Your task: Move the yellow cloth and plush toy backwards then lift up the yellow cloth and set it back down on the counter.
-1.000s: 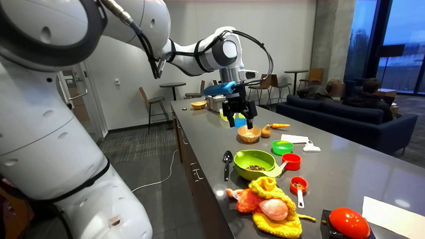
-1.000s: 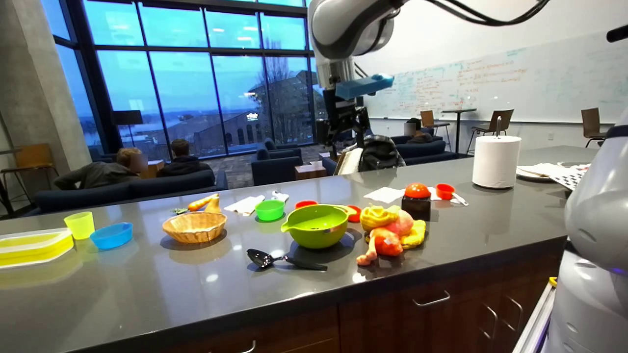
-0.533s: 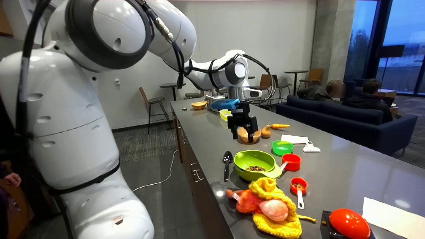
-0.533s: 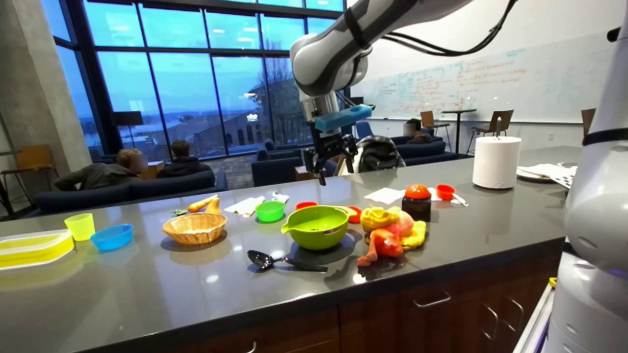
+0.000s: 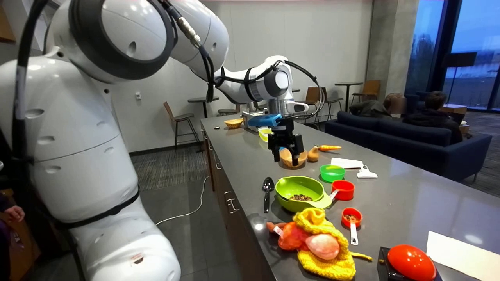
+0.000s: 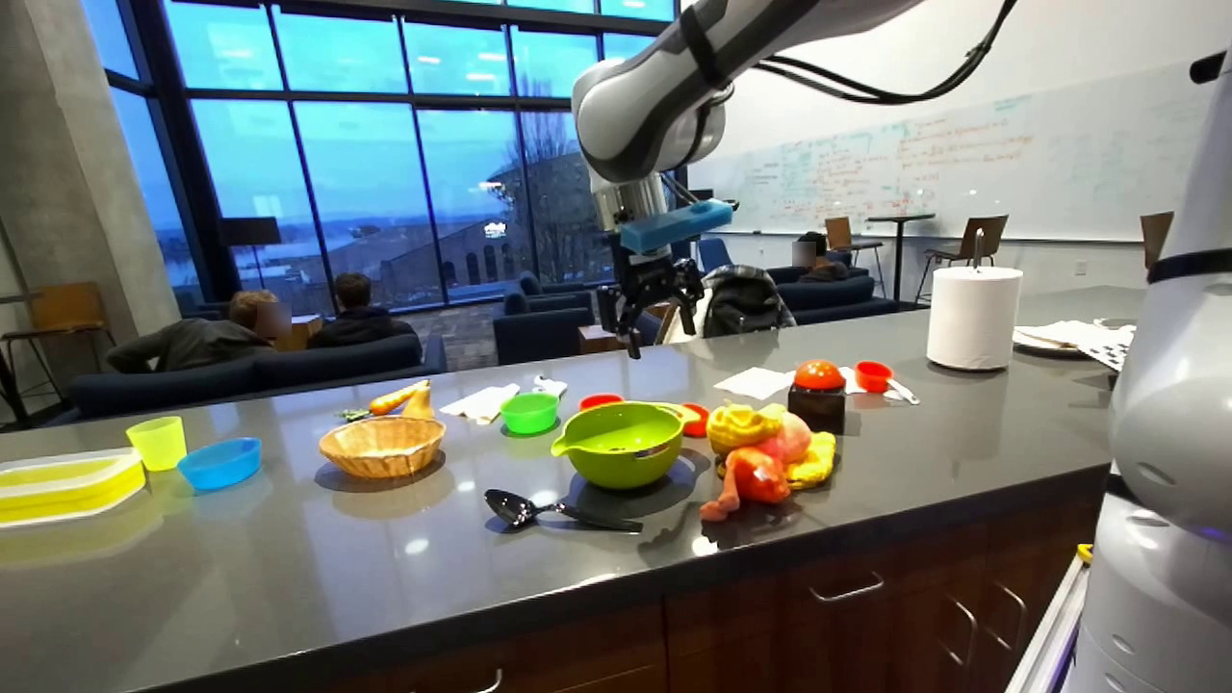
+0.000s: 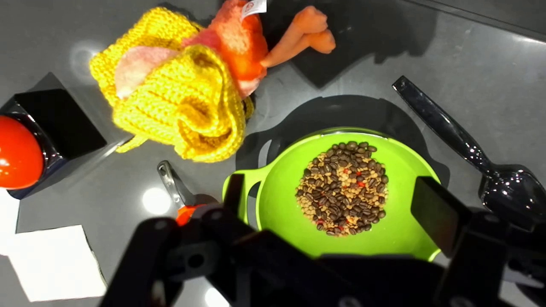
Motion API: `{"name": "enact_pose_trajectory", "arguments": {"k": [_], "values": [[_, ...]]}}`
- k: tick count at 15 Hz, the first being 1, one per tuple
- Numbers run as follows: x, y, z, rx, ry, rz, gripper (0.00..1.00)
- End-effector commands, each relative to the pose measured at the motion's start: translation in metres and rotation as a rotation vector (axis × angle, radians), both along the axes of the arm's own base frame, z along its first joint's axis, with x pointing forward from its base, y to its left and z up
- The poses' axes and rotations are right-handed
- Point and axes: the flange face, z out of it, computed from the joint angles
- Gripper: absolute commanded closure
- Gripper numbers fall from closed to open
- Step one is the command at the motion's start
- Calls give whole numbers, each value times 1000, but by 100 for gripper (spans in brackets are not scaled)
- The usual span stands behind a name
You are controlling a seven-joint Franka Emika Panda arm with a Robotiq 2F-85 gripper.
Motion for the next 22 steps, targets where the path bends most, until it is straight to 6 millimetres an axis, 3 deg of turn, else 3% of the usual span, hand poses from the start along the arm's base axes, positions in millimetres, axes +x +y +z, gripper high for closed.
{"name": "enact_pose_trajectory", "arguments": {"k": [1,2,12,16,22], "values": [[-4,-18,-5,-10,39,12,0],[5,-9,-10,-17,59,19,0],[18,-45,-55,3,190,66,0],[10,-55,-58,-16,264,21,0],[7,-55,-60,-11,321,11,0]]}}
